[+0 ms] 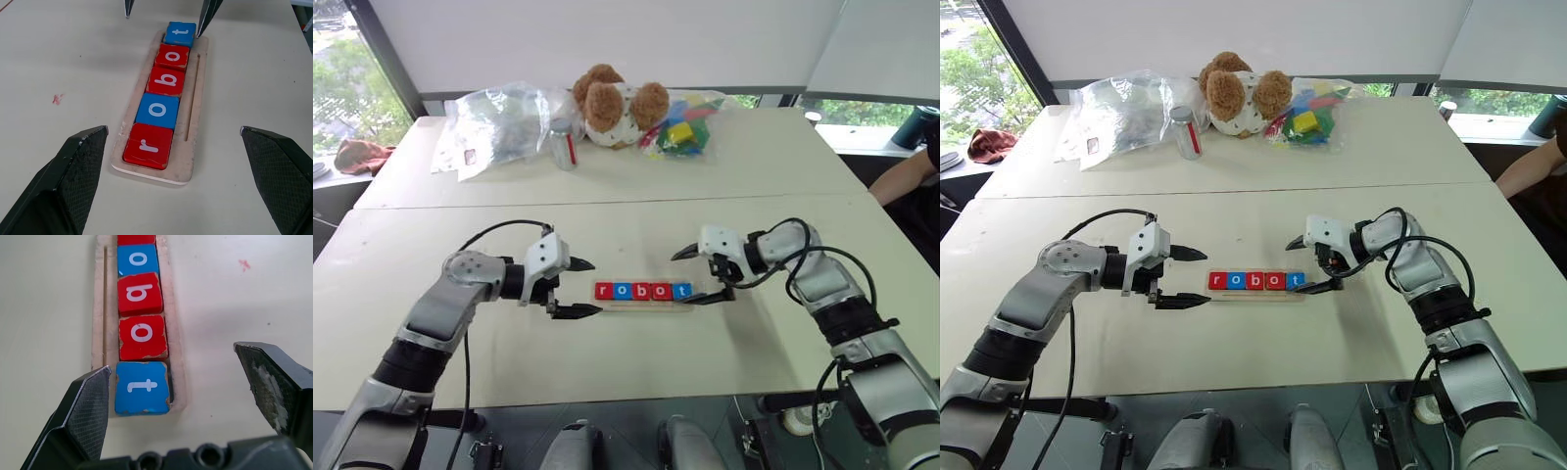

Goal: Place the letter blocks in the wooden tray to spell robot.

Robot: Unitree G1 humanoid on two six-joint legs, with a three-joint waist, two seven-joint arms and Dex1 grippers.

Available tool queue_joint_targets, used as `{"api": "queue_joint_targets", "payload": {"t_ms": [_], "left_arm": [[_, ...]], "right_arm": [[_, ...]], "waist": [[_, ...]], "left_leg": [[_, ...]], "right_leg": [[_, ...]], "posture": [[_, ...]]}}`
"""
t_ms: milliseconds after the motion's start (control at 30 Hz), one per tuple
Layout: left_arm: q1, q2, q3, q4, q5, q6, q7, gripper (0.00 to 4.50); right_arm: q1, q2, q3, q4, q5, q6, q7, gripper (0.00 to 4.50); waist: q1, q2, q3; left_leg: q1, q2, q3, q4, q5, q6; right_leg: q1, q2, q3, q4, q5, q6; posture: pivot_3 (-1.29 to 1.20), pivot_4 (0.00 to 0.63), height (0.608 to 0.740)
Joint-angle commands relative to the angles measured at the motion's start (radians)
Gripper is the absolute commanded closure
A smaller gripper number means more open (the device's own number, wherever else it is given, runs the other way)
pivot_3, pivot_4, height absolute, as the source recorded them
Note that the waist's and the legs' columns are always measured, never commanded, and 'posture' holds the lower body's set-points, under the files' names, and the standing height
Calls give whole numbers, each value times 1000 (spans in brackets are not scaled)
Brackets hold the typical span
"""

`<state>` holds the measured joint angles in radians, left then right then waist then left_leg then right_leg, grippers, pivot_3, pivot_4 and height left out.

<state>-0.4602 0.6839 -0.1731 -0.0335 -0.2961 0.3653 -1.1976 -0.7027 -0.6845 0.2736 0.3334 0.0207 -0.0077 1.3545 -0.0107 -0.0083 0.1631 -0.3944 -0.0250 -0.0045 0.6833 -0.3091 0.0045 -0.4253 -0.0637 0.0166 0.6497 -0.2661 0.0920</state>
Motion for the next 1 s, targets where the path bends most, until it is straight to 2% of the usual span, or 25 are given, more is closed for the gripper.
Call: {"api": "queue_joint_targets", "payload": {"t_ms": [33, 300, 1000], "left_arm": [[-12, 2, 16, -20, -12, 0, -3, 0], [-25, -5, 9, -3, -8, -4, -8, 0], [-7, -2, 26, -29, -15, 17, 7, 0]], "right_arm": [[20, -48, -54, -45, 18, 3, -14, 94], [24, -86, -74, 2, 3, -7, -45, 94], [-33, 21, -29, 86, -39, -45, -90, 94]], "waist": [[1, 0, 0], [-2, 0, 0], [-2, 0, 0]], "left_leg": [[0, 0, 0, 0, 0, 1], [0, 0, 0, 0, -1, 1], [0, 0, 0, 0, 1, -1]], "right_leg": [[0, 0, 0, 0, 0, 0], [0, 0, 0, 0, 0, 0], [0, 0, 0, 0, 0, 0]], "posture": [[0, 150, 740], [0, 150, 740], [0, 150, 740]]}}
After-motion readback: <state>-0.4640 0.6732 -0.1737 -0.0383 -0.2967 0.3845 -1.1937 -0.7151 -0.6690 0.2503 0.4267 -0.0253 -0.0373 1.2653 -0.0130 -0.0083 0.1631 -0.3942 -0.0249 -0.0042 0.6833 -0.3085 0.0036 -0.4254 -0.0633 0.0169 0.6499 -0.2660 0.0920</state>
